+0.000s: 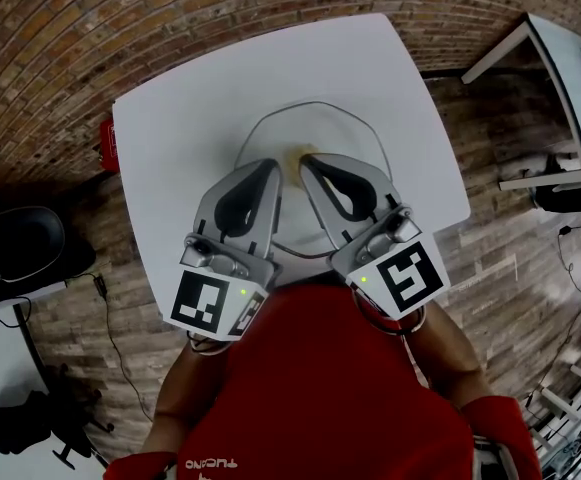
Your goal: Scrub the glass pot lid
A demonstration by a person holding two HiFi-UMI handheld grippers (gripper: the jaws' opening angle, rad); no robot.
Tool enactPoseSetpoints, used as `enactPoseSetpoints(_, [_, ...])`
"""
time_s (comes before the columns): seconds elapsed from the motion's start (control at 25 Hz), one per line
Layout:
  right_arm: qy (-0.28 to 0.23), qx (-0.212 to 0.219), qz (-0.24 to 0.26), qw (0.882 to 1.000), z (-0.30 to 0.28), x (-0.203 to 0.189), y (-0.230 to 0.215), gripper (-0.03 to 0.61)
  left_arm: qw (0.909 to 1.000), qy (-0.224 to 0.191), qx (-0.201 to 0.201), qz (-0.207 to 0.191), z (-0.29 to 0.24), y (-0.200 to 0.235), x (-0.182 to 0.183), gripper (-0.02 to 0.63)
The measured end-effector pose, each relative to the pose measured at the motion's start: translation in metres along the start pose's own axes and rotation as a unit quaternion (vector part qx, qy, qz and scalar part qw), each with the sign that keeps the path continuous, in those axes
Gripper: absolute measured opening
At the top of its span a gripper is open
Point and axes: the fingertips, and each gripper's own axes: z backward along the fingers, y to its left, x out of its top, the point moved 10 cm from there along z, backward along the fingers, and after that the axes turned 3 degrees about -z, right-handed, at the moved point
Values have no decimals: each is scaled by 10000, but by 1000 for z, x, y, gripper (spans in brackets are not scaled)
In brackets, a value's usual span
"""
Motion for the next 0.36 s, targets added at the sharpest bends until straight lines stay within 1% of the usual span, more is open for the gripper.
enactPoseSetpoints(0.2, [73, 0, 101, 9999, 4, -2, -3, 29, 10000, -2, 10, 6, 0, -1, 0, 17])
enactPoseSetpoints(0.36, [-44, -76, -68, 9999, 5, 2, -3, 29, 10000, -5, 34, 13, 1, -3, 0, 17])
